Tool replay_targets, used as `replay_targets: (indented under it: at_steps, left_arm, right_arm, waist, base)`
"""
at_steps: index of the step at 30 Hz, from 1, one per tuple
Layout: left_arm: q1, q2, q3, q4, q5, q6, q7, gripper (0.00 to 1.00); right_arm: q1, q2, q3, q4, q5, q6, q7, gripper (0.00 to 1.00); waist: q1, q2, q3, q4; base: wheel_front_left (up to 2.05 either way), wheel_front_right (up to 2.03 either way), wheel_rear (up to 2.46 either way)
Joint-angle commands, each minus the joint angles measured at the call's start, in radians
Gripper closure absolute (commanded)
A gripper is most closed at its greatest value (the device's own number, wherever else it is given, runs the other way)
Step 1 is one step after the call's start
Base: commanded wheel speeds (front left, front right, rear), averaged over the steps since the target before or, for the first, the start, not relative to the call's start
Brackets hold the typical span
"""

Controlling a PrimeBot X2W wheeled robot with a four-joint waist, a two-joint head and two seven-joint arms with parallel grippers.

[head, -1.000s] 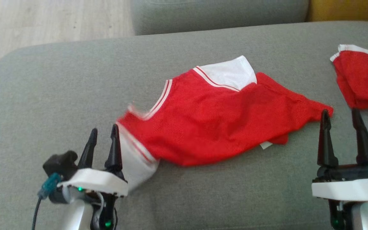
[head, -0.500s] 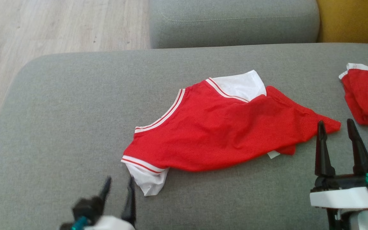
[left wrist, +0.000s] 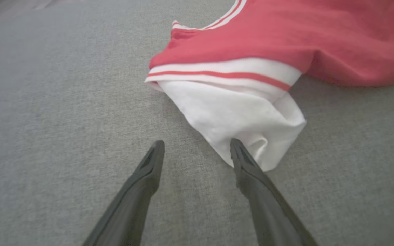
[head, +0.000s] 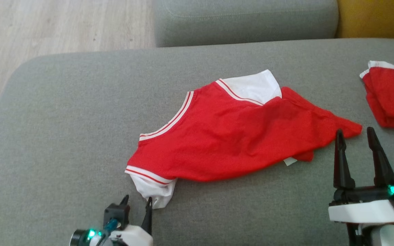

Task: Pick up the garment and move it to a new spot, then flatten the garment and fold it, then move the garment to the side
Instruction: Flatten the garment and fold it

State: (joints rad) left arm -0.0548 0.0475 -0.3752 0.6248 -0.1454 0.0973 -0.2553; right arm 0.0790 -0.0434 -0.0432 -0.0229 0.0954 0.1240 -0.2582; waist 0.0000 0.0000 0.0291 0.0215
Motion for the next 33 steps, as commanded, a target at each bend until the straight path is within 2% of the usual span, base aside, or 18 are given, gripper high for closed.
replay_targets:
  at_steps: [1,9,10,11,12,18,25,33]
  left_arm:
    - [-0.047,0.003,0.019,-0.008,0.015,0.012,-0.006,0.0]
    - [-0.118,0.003,-0.031,0.04,0.062,0.014,-0.006,0.0]
    - [-0.125,0.003,-0.036,0.043,0.067,0.01,-0.006,0.12]
    - [-0.129,0.003,-0.041,0.044,0.074,0.008,-0.006,0.45]
    - [-0.132,0.003,-0.043,0.043,0.077,0.007,-0.006,1.0]
    - [-0.101,0.018,-0.003,-0.07,0.072,0.023,-0.006,1.0]
    - [-0.008,0.074,0.073,-0.27,0.073,0.047,-0.006,1.0]
    - [0.044,0.109,0.13,-0.295,0.071,0.058,-0.006,1.0]
  right_arm:
    - [-0.037,-0.007,0.025,-0.033,-0.007,0.007,-0.004,0.0]
    - [-0.065,-0.007,0.034,-0.035,-0.023,0.007,-0.004,0.0]
    - [-0.067,-0.007,0.036,-0.034,-0.025,0.007,-0.004,0.0]
    - [-0.068,-0.007,0.037,-0.033,-0.027,0.007,-0.004,0.0]
    - [-0.069,-0.007,0.037,-0.033,-0.028,0.007,-0.004,0.0]
    - [-0.057,-0.007,0.02,-0.031,-0.032,0.007,-0.004,0.0]
    - [-0.034,-0.007,0.017,-0.027,-0.014,0.007,-0.004,0.0]
    - [-0.029,-0.007,0.024,-0.016,0.003,0.007,-0.004,0.0]
  waist:
    - [0.0,0.0,0.012,-0.003]
    - [0.0,0.0,0.054,-0.013]
    - [0.0,0.0,0.056,-0.014]
    - [0.0,0.0,0.057,-0.015]
    - [0.0,0.0,0.058,-0.015]
    - [0.0,0.0,0.038,0.005]
    - [0.0,0.0,-0.004,0.06]
    - [0.0,0.0,-0.025,0.089]
  base:
    - [0.0,0.0,0.0]
    - [0.0,0.0,0.0]
    - [0.0,0.0,0.0]
    - [0.0,0.0,0.0]
    - [0.0,0.0,0.0]
    - [0.0,0.0,0.0]
    - [0.0,0.0,0.0]
    - [0.0,0.0,0.0]
